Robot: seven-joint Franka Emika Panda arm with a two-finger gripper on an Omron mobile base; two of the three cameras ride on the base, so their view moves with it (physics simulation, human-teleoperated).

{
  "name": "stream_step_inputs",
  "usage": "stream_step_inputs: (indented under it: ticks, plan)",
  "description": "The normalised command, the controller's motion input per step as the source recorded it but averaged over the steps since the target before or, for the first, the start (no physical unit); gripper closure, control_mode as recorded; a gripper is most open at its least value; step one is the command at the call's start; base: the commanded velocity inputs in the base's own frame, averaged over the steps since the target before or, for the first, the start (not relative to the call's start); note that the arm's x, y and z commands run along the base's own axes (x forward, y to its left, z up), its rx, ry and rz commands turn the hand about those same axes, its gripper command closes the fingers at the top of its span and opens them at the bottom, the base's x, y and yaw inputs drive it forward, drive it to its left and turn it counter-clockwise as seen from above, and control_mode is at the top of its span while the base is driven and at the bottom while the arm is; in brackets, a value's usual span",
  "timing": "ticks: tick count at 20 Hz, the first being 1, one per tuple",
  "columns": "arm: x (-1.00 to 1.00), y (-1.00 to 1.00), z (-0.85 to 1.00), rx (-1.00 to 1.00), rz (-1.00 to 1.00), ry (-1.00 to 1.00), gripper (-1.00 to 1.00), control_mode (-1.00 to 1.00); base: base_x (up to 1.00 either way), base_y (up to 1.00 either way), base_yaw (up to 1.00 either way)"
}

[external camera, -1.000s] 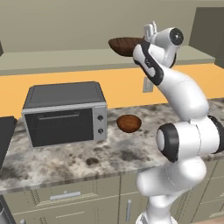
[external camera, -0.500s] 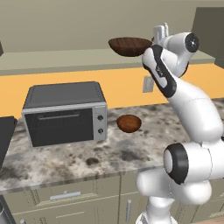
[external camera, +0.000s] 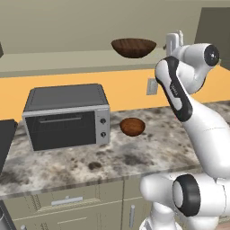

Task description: Pick up the bowls on the counter and stack them on top of one another in the open cabinet. Place the smaller bowl on top of the larger bowl.

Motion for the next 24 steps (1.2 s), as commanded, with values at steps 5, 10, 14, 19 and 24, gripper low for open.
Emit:
stream_step_inputs:
  ticks: [5,10,14,19,24]
  plan:
    - [-0.60,0.00,-0.30,-0.01,0.05,0.01,-1.00,-1.00,0.00,0.00,0.00]
    - [-0.55,0.00,-0.41,0.00,0.06,0.03,-1.00,-1.00,0.00,0.00,0.00]
    - [-0.46,0.02,-0.46,0.00,0.04,0.05,-1.00,-1.00,0.00,0.00,0.00]
    - [-0.36,0.03,-0.47,0.00,0.05,0.07,-1.00,-1.00,0.00,0.00,0.00]
    - [0.00,0.05,-0.45,0.04,0.05,0.03,-1.00,-1.00,0.00,0.00,0.00]
